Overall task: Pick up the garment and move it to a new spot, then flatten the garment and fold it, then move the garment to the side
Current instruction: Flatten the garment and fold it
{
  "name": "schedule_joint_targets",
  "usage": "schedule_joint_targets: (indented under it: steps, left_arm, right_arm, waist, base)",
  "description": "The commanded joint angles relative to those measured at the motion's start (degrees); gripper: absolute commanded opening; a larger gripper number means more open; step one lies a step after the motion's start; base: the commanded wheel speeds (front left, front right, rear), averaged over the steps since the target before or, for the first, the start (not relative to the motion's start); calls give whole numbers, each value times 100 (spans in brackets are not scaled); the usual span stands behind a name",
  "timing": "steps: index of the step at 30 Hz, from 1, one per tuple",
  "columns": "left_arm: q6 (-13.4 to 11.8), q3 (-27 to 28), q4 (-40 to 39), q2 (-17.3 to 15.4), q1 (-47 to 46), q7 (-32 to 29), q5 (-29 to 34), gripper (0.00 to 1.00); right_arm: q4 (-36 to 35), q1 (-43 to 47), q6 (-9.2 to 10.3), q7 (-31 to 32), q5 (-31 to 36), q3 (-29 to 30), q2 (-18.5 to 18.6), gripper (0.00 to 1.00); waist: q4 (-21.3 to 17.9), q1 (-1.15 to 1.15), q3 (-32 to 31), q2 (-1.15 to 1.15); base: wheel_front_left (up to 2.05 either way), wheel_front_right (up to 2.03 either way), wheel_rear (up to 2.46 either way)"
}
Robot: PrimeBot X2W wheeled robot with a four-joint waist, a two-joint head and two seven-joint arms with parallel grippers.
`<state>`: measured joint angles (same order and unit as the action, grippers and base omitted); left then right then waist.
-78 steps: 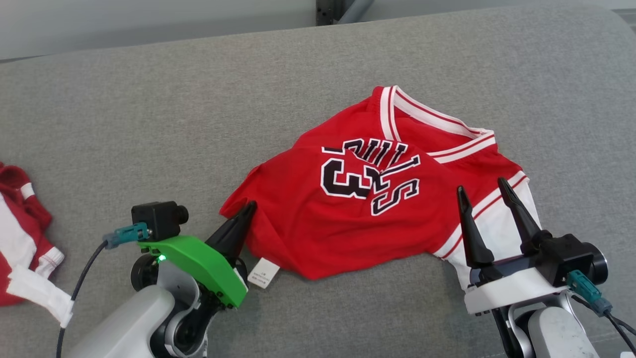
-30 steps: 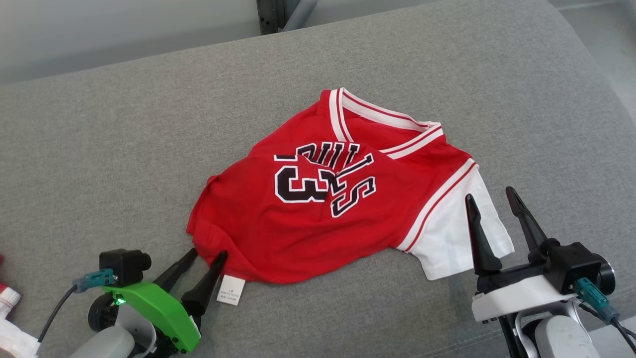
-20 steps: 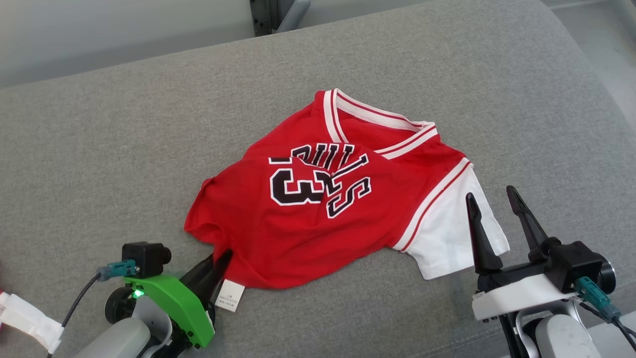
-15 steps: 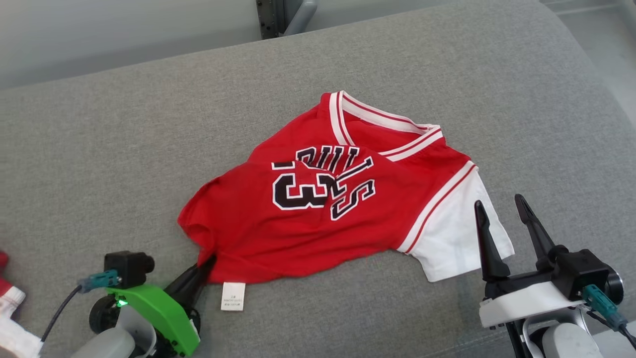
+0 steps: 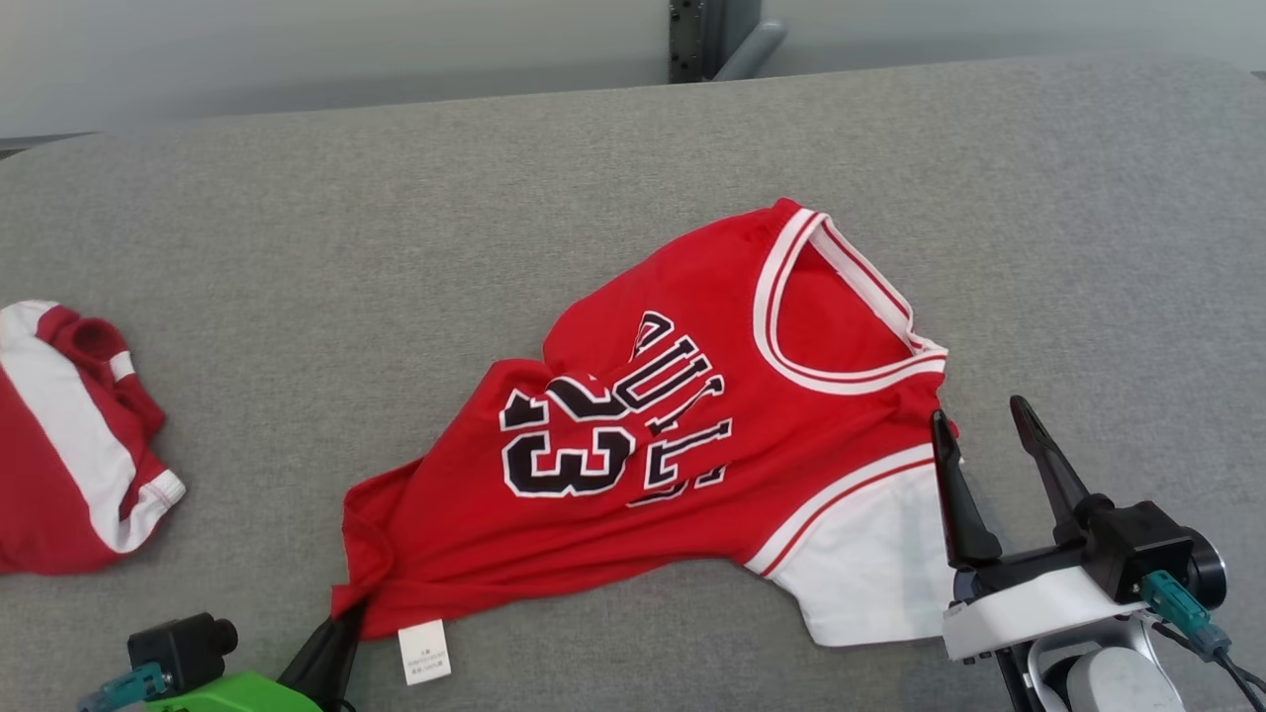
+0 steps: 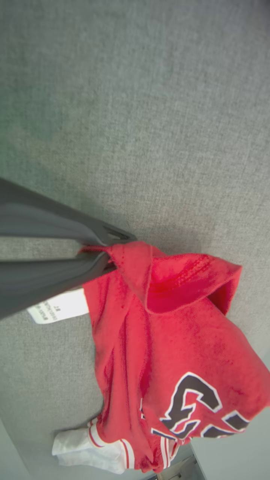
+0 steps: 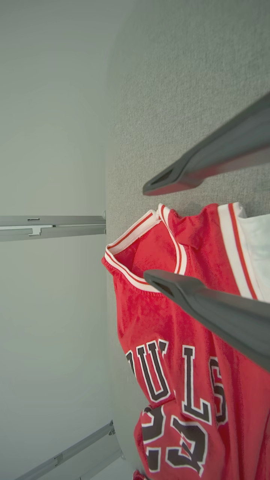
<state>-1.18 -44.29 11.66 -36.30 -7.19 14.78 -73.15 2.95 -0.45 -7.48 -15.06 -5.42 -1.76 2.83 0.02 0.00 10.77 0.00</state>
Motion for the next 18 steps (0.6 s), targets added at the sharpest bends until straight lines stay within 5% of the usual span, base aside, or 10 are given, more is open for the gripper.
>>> schedule_joint_targets:
  steps: [1, 2, 4, 9, 18]
  left_arm:
    - [-75, 104, 155, 151, 63, 43, 42, 0]
    - [-98, 257, 242, 316, 47, 44, 121, 0]
    - [-108, 612, 468, 654, 72, 45, 318, 100]
    - [75, 1125, 821, 1155, 266, 44, 811, 100]
    - [109, 1986, 600, 1133, 924, 38, 1268, 100]
  right_arm:
    - [15, -79, -2, -18, 37, -27, 15, 100]
    - [18, -99, -2, -18, 39, -27, 16, 100]
    - [31, -122, -3, -18, 57, -43, 16, 100]
    - [54, -152, -2, -18, 60, -65, 15, 100]
    - [40, 5, -3, -18, 10, 64, 13, 100]
  waist:
    - [358, 0, -17, 0]
    - [408, 0, 0, 0]
    - [483, 0, 43, 0]
    - [517, 0, 78, 0]
    - [457, 0, -17, 0]
  base:
    - [0, 0, 0]
    - [0, 0, 0]
    - [0, 0, 0]
    - [0, 0, 0]
    - [0, 0, 0]
